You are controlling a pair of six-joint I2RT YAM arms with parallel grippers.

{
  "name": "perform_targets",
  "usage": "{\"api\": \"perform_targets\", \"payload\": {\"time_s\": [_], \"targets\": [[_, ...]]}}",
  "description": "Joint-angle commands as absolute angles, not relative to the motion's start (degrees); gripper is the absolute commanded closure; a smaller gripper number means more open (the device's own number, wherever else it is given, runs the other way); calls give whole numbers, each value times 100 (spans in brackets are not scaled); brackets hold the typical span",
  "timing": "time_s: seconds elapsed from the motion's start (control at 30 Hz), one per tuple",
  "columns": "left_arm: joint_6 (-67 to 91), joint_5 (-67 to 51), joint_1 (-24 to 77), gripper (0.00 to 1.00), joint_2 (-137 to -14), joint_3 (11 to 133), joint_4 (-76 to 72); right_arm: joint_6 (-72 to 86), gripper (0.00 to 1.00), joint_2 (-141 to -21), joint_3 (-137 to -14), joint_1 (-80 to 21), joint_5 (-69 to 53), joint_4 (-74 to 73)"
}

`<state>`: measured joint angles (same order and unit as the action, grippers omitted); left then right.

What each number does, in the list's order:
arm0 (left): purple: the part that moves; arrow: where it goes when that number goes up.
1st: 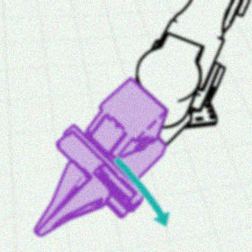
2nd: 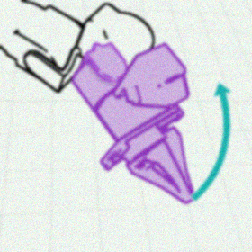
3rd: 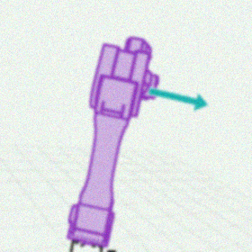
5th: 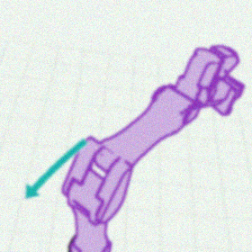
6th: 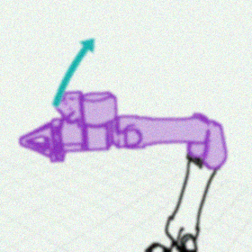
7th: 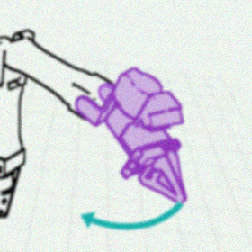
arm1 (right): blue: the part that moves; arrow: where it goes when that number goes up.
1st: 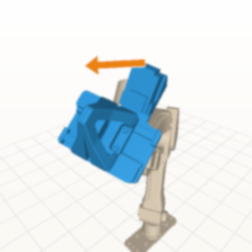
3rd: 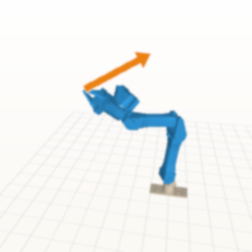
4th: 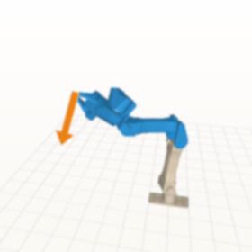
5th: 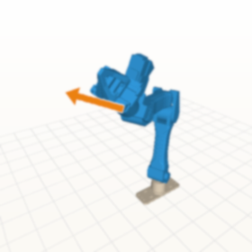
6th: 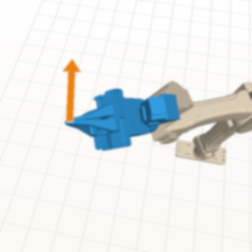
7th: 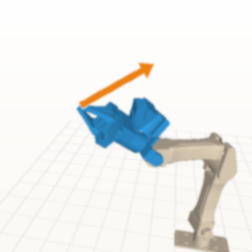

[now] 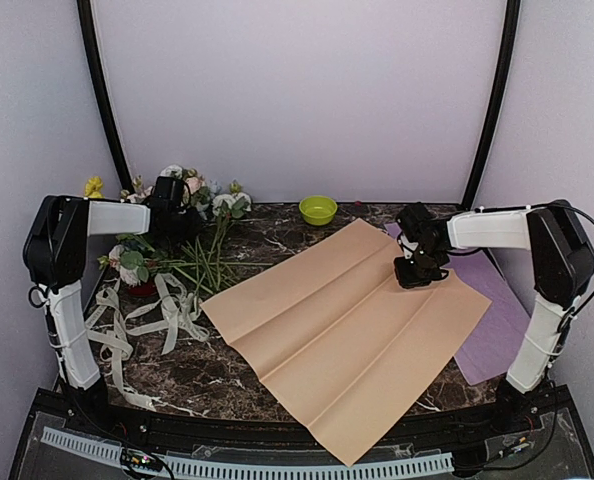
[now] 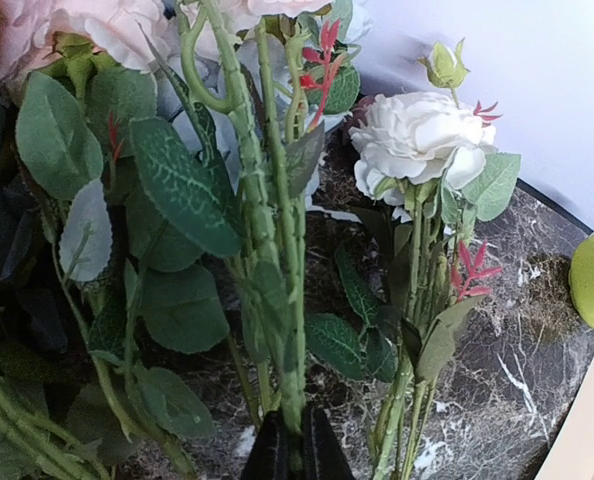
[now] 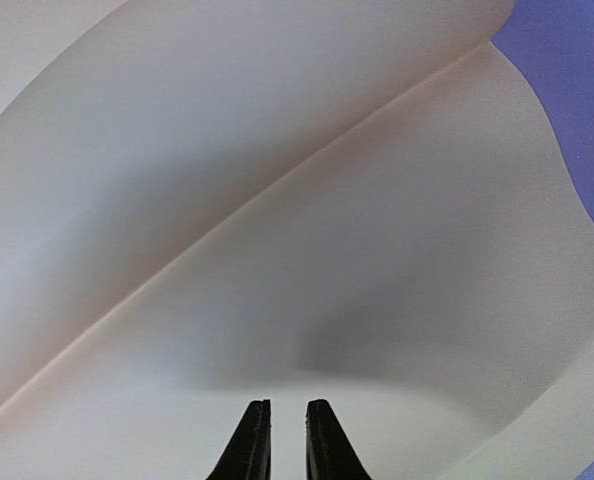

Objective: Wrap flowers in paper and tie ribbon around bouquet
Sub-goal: Pick up the fake flower from the corner of the board.

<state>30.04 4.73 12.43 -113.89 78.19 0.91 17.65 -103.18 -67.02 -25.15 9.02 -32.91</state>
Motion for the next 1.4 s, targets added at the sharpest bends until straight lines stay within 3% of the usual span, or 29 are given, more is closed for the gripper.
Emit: {"api": "perform_targets", "payload": {"time_s": [0.0,0.27,0.37,0.53,0.6,0.8,0.9,1.17,1.37], "targets": [[2776,581,1253,100,-10699,7573,-65,1710,86,-10376,-6882,-2562,886,-3304],[2052,935,1244,100,-9917,7109,-384,1679,86,-10380,-6891,-2574,879,-3327],[2192,966,1207,94,-9811,6921,-186,1666,85,-10372,-6874,-2584,865,-3313],[2560,720,1048,93,-9967,6593,-28,1633,84,-10371,-6841,-2600,830,-3320],[2613,653,944,89,-10081,6551,-35,1603,84,-10375,-6823,-2602,824,-3330],[2252,657,744,65,-10454,7139,165,1522,83,-10362,-6772,-2610,889,-3374],[2112,516,686,60,-10546,7421,134,1517,83,-10358,-6755,-2610,916,-3385],[2441,-99,531,60,-11195,8066,128,1507,83,-10458,-6818,-2636,844,-3398],[2577,120,536,65,-11595,8427,354,1486,83,-10464,-6847,-2663,875,-3445]]}}
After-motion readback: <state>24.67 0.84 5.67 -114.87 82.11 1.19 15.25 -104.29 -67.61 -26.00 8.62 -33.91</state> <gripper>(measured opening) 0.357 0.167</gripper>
